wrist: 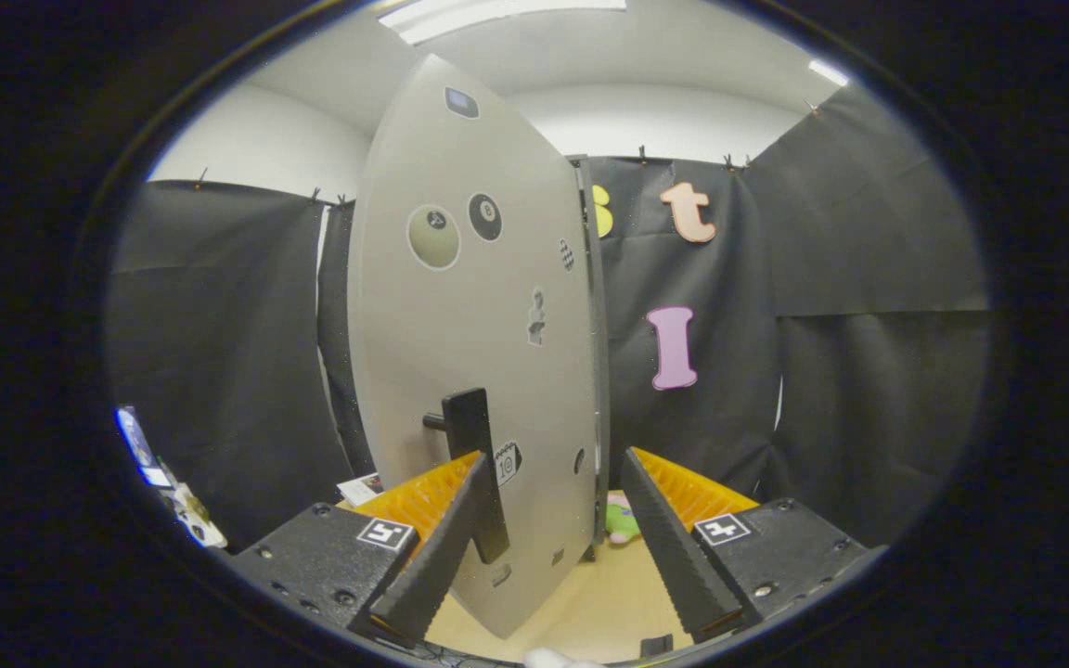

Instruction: Open the shoe cabinet door, grab the shoes and put them into the shoe cabinet, then close the shoe cabinet door.

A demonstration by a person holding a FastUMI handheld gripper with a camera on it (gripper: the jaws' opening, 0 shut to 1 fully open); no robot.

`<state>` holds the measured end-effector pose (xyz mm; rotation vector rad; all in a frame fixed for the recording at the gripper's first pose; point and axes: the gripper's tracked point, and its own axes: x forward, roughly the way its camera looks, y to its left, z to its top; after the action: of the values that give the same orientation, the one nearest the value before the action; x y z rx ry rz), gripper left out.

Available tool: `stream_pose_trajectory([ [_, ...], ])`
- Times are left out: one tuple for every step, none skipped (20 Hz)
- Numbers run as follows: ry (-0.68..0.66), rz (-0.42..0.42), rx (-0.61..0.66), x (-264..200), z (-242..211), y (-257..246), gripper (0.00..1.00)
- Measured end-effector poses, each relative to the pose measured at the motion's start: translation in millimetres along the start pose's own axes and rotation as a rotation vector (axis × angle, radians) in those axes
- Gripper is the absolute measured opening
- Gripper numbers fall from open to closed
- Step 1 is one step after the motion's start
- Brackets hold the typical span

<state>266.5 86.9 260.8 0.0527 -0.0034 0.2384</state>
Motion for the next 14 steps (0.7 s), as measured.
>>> stream_pose_trajectory([
  [0.01,0.006,0.0,6,-4,13,0.95],
  [0.022,0.013,0.0,14,-9,26,0.95],
  [0.018,0.019,0.005,20,-8,37,0.95],
  [0.019,0.031,0.007,28,-8,50,0.95],
  [0.021,0.048,0.005,38,-9,64,0.95],
  [0.02,0.065,0.0,49,-9,78,0.95],
  [0.02,0.063,-0.01,60,-8,85,0.96],
  [0.002,0.052,-0.012,70,-3,90,0.98],
  [-0.003,0.036,-0.015,80,-4,91,1.0],
  [-0.007,0.031,-0.016,88,-3,94,1.0],
  [-0.007,0.028,-0.014,93,-4,98,1.0],
  [-0.002,0.029,-0.009,98,-5,100,1.0],
  [0.01,0.028,-0.007,102,-8,100,1.0],
  [0.02,0.023,0.002,105,-10,99,1.0],
])
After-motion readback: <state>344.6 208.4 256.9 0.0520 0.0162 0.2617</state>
